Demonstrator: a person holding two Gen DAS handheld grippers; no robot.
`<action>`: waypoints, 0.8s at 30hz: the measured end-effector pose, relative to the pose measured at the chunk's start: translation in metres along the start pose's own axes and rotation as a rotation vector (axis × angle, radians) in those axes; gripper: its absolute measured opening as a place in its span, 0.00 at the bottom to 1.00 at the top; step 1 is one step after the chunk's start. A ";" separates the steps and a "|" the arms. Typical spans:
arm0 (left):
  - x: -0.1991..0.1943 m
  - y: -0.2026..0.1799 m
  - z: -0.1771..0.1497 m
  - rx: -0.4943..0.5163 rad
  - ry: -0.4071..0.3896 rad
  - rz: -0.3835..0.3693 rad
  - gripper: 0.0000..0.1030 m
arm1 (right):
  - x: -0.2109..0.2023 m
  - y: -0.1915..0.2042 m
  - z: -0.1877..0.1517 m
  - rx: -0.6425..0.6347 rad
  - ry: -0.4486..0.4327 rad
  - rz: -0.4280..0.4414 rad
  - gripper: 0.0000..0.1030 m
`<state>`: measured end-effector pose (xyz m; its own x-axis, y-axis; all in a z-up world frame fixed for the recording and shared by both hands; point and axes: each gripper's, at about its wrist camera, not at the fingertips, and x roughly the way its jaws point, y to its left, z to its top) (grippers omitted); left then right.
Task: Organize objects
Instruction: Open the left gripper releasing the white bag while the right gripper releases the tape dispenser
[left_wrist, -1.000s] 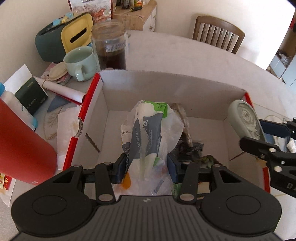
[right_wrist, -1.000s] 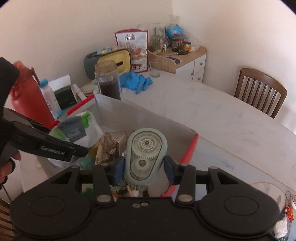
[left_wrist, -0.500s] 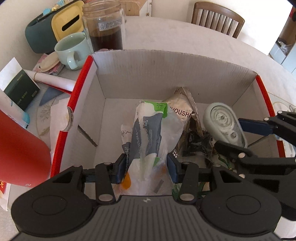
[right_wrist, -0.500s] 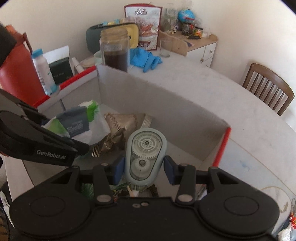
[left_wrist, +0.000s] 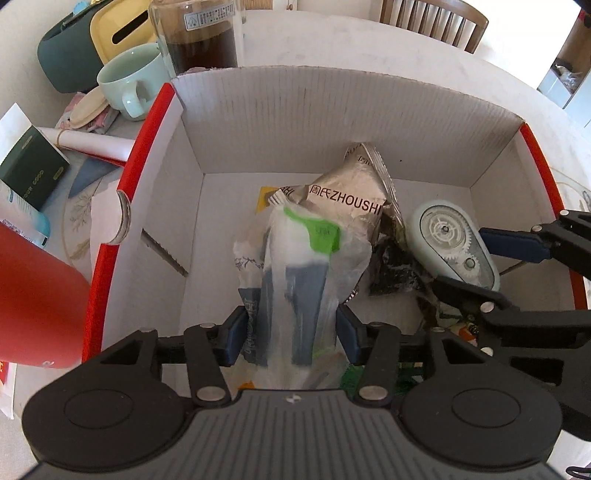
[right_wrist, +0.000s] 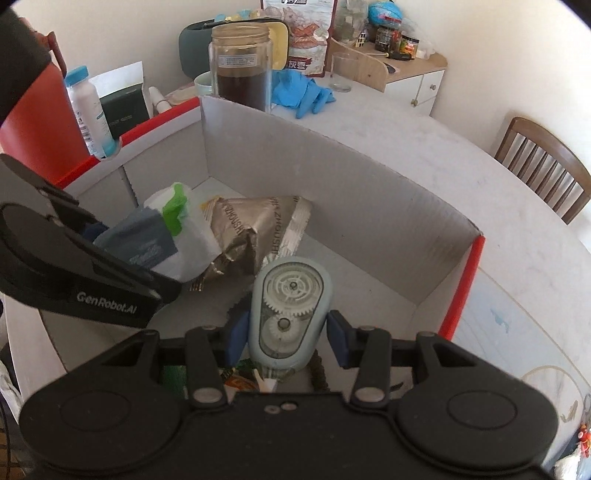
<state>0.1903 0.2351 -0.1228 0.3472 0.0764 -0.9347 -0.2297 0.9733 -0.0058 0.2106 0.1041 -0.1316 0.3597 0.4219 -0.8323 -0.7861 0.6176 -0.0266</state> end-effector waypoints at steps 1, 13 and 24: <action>0.000 0.000 0.000 -0.001 -0.001 0.003 0.53 | -0.001 -0.001 0.000 0.006 -0.004 0.002 0.44; -0.009 0.000 -0.006 0.000 -0.050 0.006 0.67 | -0.024 -0.007 -0.007 0.045 -0.065 0.038 0.50; -0.046 -0.004 -0.015 0.005 -0.182 0.034 0.70 | -0.058 -0.011 -0.011 0.088 -0.128 0.071 0.59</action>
<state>0.1612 0.2241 -0.0852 0.4984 0.1465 -0.8545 -0.2395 0.9705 0.0267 0.1928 0.0654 -0.0889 0.3704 0.5442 -0.7528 -0.7669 0.6364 0.0827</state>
